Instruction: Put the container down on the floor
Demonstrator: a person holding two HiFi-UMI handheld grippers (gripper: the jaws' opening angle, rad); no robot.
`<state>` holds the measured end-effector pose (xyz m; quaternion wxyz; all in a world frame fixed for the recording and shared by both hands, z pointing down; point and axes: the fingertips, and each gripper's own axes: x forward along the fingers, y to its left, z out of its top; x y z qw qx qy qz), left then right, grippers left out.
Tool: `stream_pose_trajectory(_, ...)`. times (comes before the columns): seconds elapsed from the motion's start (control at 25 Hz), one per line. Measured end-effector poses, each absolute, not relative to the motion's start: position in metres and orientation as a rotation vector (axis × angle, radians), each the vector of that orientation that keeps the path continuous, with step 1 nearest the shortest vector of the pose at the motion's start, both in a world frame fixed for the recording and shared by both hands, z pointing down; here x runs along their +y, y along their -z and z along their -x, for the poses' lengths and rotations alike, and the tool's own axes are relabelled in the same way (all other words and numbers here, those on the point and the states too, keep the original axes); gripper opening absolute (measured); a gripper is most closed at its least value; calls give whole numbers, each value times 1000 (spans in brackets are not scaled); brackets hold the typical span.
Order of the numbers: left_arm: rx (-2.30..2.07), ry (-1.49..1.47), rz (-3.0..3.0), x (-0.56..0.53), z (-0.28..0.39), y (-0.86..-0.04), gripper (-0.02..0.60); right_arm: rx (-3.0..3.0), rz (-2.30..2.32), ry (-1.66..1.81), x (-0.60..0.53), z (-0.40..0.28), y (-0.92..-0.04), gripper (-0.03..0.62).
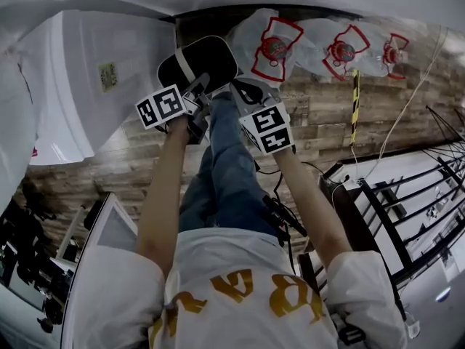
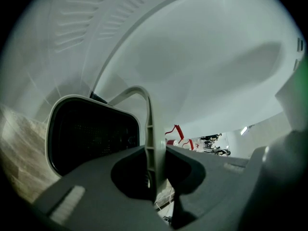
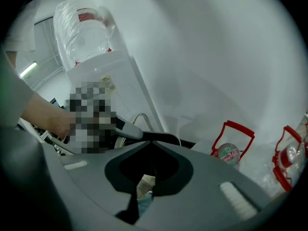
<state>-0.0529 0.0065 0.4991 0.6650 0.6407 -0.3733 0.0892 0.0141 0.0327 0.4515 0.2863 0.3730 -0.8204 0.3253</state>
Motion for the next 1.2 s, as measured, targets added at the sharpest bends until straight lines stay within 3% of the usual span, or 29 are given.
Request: stream_pose_trajectory(1.2, -968, -414, -1377, 15, 86, -683, 43, -2160, -856, -951, 50, 18, -580, 26)
